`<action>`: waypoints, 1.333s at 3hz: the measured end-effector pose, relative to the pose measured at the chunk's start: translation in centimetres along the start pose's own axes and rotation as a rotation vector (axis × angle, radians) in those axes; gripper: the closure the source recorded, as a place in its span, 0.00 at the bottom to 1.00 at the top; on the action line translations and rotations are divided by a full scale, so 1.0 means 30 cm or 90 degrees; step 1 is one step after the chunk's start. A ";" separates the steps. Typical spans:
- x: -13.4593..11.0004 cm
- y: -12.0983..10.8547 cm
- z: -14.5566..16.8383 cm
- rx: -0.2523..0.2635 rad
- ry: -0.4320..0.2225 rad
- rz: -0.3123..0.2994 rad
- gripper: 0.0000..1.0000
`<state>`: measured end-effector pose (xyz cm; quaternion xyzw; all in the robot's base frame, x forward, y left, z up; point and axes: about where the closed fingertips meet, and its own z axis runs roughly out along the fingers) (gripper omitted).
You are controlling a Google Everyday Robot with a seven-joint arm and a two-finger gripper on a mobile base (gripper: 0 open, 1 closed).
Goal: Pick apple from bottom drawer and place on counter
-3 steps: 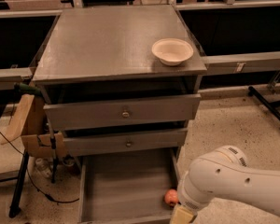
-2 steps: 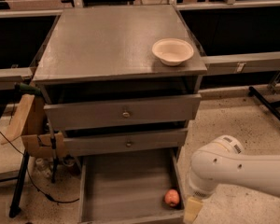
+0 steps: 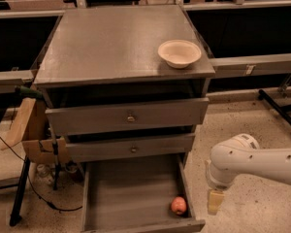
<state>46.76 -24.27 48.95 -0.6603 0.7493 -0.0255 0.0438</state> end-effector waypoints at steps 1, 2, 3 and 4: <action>-0.009 -0.004 0.021 -0.005 -0.003 -0.029 0.00; -0.009 -0.001 0.018 -0.005 -0.002 -0.024 0.00; -0.008 0.006 0.034 0.001 -0.016 -0.023 0.00; -0.018 0.005 0.074 0.009 -0.040 -0.031 0.00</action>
Offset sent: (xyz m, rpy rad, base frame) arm 0.0026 0.0024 -0.0063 0.0011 0.0066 0.0479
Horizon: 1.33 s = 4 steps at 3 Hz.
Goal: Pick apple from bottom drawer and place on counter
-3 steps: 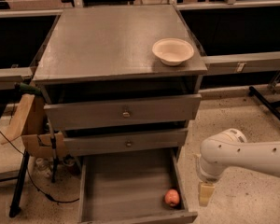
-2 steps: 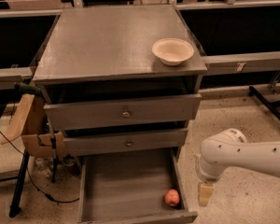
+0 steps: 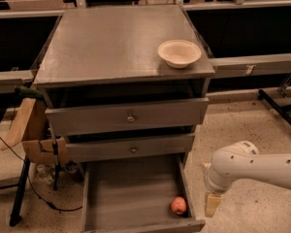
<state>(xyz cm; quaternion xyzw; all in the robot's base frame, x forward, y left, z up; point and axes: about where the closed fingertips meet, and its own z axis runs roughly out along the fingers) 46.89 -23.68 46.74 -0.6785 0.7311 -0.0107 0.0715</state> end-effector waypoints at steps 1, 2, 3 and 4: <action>0.030 -0.080 0.107 0.040 -0.064 0.016 0.00; 0.067 -0.170 0.281 0.063 -0.131 0.019 0.00; 0.069 -0.190 0.460 0.045 -0.185 -0.002 0.00; 0.076 -0.219 0.772 0.018 -0.232 -0.043 0.00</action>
Offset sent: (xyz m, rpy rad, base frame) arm 0.0881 -0.0202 -0.2296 0.3690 -0.0681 0.0398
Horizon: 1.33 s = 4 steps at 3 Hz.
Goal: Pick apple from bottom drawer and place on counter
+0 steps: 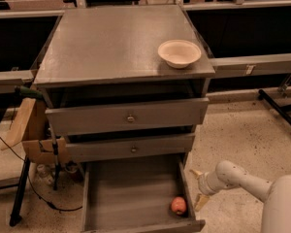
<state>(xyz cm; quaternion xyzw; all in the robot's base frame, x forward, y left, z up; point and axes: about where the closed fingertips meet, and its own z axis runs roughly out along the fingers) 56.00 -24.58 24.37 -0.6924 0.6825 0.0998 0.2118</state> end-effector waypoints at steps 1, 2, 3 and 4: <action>0.000 0.000 0.000 0.000 0.000 0.000 0.00; -0.006 0.028 0.004 -0.002 -0.023 -0.005 0.00; -0.014 0.078 0.026 -0.014 -0.050 -0.014 0.00; -0.001 0.083 0.110 -0.038 -0.081 -0.021 0.00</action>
Offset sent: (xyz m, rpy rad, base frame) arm -0.0189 0.0020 0.0005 0.0897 -0.0138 0.0333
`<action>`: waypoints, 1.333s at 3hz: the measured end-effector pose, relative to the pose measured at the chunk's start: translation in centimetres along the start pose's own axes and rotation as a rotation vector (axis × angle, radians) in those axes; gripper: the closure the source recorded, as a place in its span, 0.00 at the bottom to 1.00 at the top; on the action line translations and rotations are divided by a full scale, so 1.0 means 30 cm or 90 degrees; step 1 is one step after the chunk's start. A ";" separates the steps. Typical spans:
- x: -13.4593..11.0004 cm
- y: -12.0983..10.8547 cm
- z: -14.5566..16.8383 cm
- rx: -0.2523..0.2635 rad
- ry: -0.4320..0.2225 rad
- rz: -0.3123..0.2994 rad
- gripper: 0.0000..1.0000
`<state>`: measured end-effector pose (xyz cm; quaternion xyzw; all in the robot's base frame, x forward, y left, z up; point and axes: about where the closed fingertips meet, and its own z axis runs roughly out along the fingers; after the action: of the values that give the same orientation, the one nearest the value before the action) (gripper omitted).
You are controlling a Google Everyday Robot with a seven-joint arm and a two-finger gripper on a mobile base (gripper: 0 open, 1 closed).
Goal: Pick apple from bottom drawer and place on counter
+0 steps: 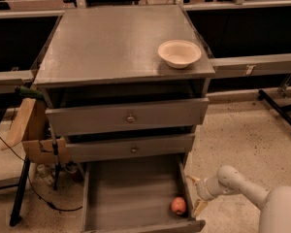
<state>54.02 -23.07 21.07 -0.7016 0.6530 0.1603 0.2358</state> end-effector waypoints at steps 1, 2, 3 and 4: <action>0.001 -0.046 0.035 0.009 -0.013 -0.008 0.00; -0.025 -0.082 0.039 0.033 -0.016 -0.023 0.18; -0.026 -0.076 0.079 0.037 -0.026 -0.028 0.29; 0.003 -0.060 0.134 0.023 -0.031 -0.018 0.25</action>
Offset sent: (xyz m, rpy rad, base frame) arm 0.0406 0.0208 0.0069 0.0322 -0.1330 0.0008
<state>56.14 -20.93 17.88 -0.7025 0.6398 0.1619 0.2662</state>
